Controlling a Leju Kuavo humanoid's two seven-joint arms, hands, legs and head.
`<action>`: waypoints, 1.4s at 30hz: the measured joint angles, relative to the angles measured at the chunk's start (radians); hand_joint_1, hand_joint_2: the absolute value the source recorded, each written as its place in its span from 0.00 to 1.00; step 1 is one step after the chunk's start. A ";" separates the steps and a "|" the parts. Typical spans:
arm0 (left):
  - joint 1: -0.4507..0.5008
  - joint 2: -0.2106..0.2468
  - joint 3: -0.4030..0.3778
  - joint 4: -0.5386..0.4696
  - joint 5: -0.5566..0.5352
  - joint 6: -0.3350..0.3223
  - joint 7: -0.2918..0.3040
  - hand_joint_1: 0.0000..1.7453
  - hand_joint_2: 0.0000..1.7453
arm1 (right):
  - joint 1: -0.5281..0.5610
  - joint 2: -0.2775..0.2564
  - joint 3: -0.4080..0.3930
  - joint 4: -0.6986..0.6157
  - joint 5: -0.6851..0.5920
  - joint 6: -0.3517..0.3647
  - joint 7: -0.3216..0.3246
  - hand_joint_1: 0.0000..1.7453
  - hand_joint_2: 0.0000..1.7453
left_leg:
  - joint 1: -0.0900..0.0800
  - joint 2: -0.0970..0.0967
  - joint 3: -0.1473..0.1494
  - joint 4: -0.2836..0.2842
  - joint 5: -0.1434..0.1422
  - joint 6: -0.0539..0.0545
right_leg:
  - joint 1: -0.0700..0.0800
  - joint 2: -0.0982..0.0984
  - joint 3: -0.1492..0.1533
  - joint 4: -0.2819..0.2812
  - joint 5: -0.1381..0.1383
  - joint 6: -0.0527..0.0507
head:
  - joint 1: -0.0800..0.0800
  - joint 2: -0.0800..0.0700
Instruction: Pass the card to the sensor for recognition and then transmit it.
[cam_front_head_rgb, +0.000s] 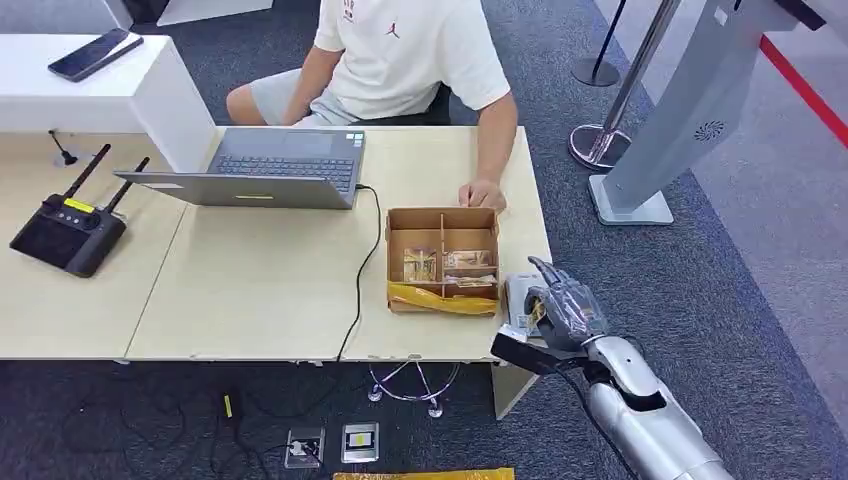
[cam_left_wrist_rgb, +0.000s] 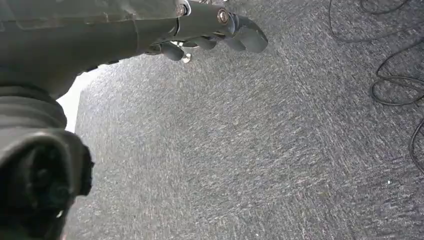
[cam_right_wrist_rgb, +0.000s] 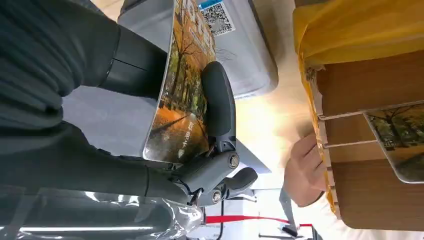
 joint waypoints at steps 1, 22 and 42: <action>0.000 0.000 0.000 0.000 0.000 0.000 0.000 0.00 0.00 | 0.000 0.000 0.000 0.000 -0.002 0.000 0.001 1.00 1.00 | 0.000 0.000 0.000 0.000 0.000 0.000 | 0.000 0.000 0.000 0.000 0.000 0.000 | 0.000 0.000; 0.000 0.010 -0.010 0.000 0.008 -0.001 0.000 0.00 0.00 | -0.012 0.009 0.019 0.013 -0.022 -0.033 0.010 1.00 1.00 | 0.000 0.000 0.000 0.000 0.000 0.000 | 0.000 0.000 0.000 0.000 0.000 0.000 | 0.000 0.000; 0.001 0.008 -0.033 0.000 0.002 0.003 0.000 0.00 0.00 | -0.333 -0.003 -0.094 0.002 0.040 -0.023 -0.066 0.97 1.00 | 0.000 0.001 0.000 0.000 0.001 0.000 | 0.000 0.001 0.000 0.000 0.000 0.000 | 0.000 0.000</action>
